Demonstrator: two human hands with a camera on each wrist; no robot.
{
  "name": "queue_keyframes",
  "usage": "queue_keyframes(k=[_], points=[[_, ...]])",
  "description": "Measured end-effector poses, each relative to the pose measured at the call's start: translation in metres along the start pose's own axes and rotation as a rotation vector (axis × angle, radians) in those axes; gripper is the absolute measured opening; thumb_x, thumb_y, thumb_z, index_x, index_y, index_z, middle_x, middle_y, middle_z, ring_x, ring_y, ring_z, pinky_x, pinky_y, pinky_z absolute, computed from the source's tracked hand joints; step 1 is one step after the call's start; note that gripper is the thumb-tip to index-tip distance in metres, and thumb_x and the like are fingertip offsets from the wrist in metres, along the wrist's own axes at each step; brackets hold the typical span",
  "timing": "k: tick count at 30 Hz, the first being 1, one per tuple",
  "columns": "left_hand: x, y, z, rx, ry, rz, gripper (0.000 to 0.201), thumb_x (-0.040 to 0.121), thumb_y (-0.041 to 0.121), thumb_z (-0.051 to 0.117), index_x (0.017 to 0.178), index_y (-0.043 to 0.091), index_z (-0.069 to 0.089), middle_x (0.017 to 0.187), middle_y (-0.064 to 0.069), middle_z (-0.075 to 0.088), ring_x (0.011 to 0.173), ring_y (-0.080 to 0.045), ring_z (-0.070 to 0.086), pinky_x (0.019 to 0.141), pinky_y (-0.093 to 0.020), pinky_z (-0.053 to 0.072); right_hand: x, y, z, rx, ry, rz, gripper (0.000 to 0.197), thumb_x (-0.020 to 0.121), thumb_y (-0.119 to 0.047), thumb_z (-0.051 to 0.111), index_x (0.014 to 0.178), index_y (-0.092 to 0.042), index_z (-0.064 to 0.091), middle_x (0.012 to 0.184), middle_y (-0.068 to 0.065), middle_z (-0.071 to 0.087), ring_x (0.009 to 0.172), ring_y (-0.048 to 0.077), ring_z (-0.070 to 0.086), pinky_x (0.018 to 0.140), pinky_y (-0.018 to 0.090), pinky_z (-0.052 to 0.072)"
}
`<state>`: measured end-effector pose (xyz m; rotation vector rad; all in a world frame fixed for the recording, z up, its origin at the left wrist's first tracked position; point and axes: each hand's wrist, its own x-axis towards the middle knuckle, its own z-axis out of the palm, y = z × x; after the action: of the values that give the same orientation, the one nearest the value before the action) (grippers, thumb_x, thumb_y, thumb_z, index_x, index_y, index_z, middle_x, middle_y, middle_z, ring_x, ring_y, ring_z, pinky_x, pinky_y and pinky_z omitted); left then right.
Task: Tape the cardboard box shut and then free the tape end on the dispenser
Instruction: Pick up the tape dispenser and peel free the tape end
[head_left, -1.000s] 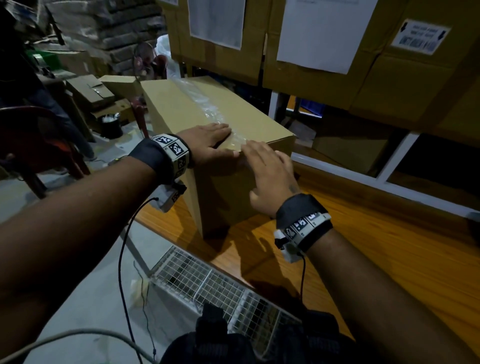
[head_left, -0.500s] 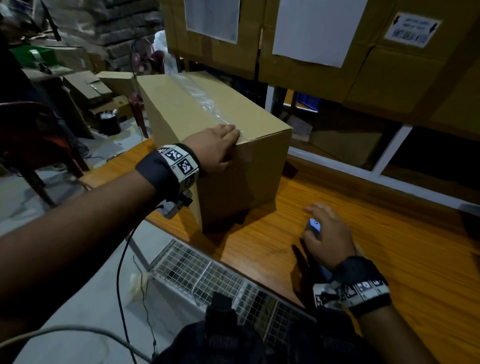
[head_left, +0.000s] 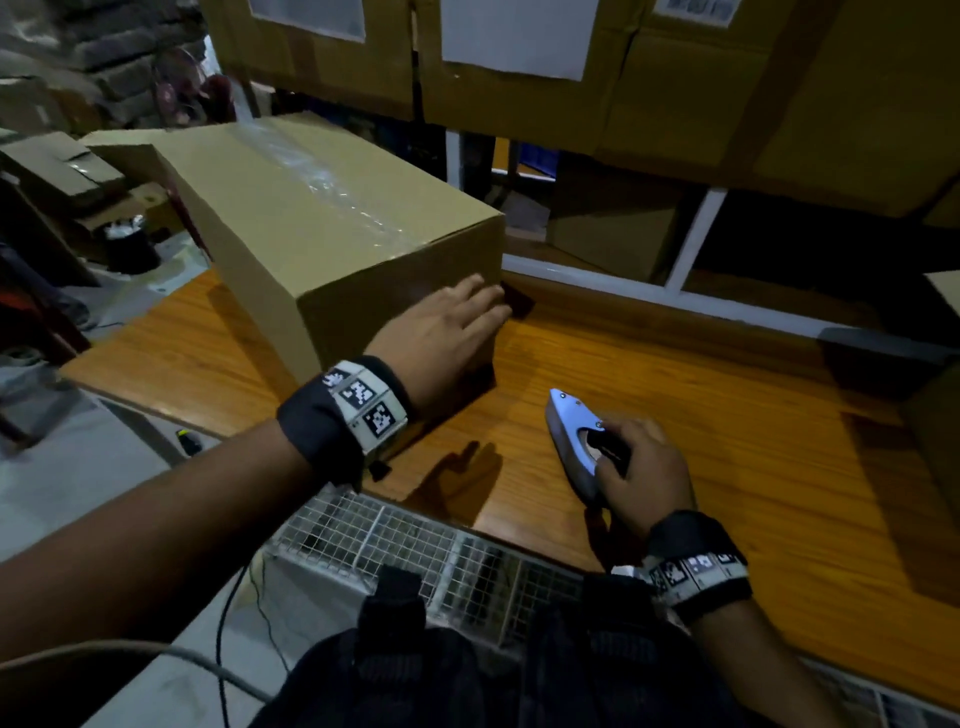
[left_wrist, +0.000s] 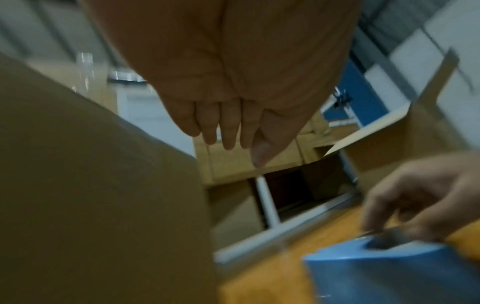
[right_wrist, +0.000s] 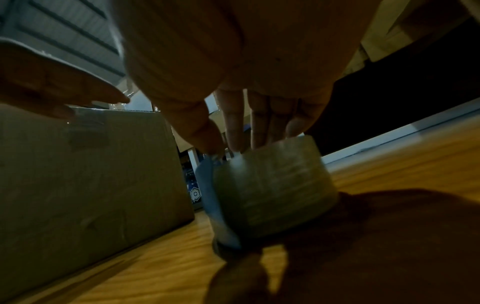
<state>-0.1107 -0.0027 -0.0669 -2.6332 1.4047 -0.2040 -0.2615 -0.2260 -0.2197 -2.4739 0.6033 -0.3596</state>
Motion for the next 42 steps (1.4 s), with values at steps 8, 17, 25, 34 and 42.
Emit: queue_keyframes(k=[8,17,25,34,42], points=[[0.019,0.065,0.06,-0.372,-0.283,0.051,0.066,0.095,0.04,0.058,0.154,0.027,0.031,0.139,-0.006,0.059,0.12,-0.026,0.06,0.096,-0.037,0.052,-0.018,-0.004,0.005,-0.183,0.032,-0.002,0.041,0.078,-0.043,0.069,0.115,-0.028,0.064,0.133,-0.002,0.058,0.121,0.029,0.05,0.096,0.044,0.044],[0.026,0.104,0.111,-1.064,-0.35,-0.215,0.059,0.088,0.037,0.068,0.142,0.026,0.047,0.136,0.0,0.064,0.121,-0.02,0.063,0.1,-0.047,0.054,-0.017,-0.008,0.016,-0.298,-0.055,0.047,0.048,0.085,-0.046,0.063,0.129,-0.032,0.049,0.125,-0.004,0.065,0.124,0.024,0.05,0.094,0.041,0.028],[0.036,0.115,0.121,-1.807,-0.375,-0.599,0.118,0.052,0.052,0.087,0.15,0.03,0.025,0.125,-0.009,0.065,0.108,-0.024,0.068,0.095,-0.046,0.054,-0.025,-0.01,-0.002,-0.239,-0.005,-0.045,0.036,0.083,-0.038,0.065,0.118,-0.031,0.058,0.113,-0.006,0.068,0.116,0.024,0.055,0.084,0.038,0.026],[0.041,0.115,0.109,-2.171,-0.277,-0.633,0.058,0.086,0.022,0.077,0.135,0.005,0.053,0.118,-0.018,0.073,0.097,-0.031,0.073,0.089,-0.057,0.058,-0.043,-0.021,-0.02,-0.252,0.093,-0.24,0.048,0.069,-0.031,0.075,0.114,-0.031,0.059,0.108,-0.01,0.068,0.109,0.022,0.059,0.082,0.036,0.027],[0.034,0.11,0.113,-2.09,-0.135,-0.388,0.06,0.08,-0.001,0.078,0.134,0.007,0.053,0.124,-0.019,0.07,0.114,-0.037,0.067,0.091,-0.05,0.057,-0.051,-0.022,-0.045,0.018,0.135,-0.35,0.027,0.088,-0.036,0.067,0.11,-0.02,0.068,0.105,-0.002,0.07,0.094,0.019,0.063,0.076,0.032,0.05]])
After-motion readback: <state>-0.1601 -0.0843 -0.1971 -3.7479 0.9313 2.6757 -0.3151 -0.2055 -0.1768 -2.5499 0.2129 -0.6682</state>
